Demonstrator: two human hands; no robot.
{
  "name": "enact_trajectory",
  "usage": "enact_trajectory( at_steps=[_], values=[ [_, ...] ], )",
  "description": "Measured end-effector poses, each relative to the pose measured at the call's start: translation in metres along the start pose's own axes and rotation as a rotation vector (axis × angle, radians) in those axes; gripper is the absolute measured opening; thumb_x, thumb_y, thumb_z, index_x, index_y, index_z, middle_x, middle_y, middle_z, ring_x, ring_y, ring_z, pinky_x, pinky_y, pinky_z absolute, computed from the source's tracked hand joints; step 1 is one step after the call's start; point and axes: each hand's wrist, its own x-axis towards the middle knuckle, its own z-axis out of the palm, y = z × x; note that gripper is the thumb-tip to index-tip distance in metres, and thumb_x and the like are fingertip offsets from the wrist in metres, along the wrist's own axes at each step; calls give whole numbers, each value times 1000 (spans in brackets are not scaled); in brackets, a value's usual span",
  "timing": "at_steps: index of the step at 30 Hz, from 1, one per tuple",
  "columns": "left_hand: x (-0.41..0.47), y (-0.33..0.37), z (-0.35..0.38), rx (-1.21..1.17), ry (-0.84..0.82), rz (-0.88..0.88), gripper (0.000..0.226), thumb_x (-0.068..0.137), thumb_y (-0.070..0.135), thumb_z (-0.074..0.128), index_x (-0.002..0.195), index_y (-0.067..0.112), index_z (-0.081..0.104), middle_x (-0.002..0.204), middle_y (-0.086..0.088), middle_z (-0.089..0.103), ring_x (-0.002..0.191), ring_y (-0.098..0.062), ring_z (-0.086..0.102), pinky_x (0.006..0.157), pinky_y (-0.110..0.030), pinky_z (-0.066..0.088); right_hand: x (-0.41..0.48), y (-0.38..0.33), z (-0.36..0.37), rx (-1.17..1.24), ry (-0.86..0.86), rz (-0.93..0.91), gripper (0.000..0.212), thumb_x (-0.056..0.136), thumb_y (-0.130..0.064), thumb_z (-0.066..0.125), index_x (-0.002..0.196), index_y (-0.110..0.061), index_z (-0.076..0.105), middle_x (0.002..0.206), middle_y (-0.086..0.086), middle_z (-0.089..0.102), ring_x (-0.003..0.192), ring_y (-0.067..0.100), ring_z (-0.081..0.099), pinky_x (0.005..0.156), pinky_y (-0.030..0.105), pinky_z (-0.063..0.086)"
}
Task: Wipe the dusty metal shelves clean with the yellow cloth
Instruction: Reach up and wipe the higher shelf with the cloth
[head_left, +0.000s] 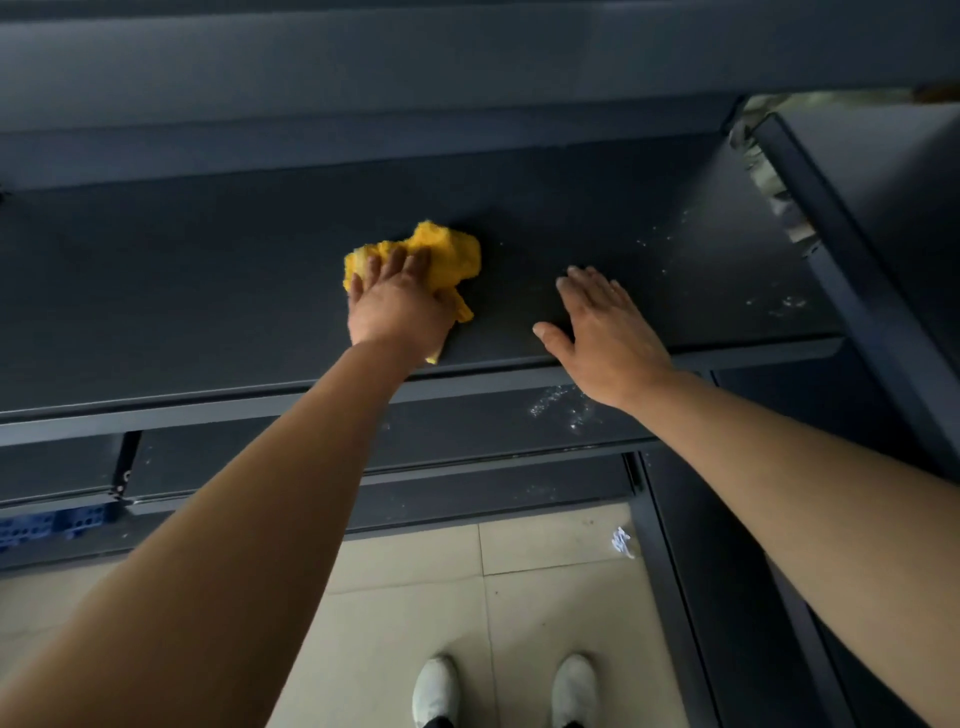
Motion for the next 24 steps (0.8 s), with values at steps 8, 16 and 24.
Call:
enact_trajectory(
  at_steps=[8, 16, 24],
  values=[
    [20, 51, 15, -34, -7, -56, 66, 94, 46, 37, 151, 24, 12, 159, -2, 5, 146, -29, -4, 119, -42, -4, 1, 48, -13, -85, -61, 89, 82, 95, -60, 24, 151, -6, -3, 160, 10, -8, 148, 23, -8, 120, 39, -3],
    [6, 111, 37, 8, -65, 150, 67, 93, 48, 37, 151, 26, 10, 160, -1, 3, 146, -27, -4, 119, -40, -5, -8, 82, -14, 9, -13, 136, 85, 93, -59, 35, 151, -5, 4, 160, 12, 7, 148, 24, 3, 121, 37, 3],
    [19, 66, 17, 96, 10, -45, 60, 93, 47, 33, 149, 29, 18, 157, 1, 17, 146, -25, 9, 115, -47, -13, -3, 85, -15, 60, 6, 69, 79, 95, -53, 37, 151, -7, 6, 160, 11, 8, 148, 24, 4, 121, 37, 6]
  ],
)
